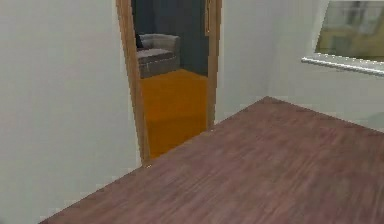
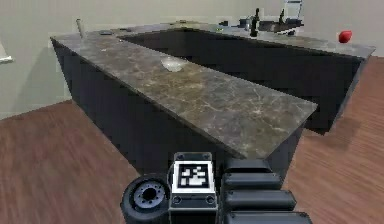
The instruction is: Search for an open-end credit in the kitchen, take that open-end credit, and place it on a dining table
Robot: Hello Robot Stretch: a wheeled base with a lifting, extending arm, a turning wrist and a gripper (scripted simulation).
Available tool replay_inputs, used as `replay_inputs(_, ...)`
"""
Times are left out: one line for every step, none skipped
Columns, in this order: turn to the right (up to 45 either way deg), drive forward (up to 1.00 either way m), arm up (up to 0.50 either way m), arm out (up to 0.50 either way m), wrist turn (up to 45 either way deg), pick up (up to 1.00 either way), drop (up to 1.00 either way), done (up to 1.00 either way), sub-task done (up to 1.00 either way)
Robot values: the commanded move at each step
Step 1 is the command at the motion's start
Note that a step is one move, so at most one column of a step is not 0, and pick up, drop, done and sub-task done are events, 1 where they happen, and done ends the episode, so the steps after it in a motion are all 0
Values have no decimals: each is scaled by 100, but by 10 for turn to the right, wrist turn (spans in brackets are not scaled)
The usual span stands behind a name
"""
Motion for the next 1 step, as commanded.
replay_inputs(60,0,0,0,0,0,0,0,0)
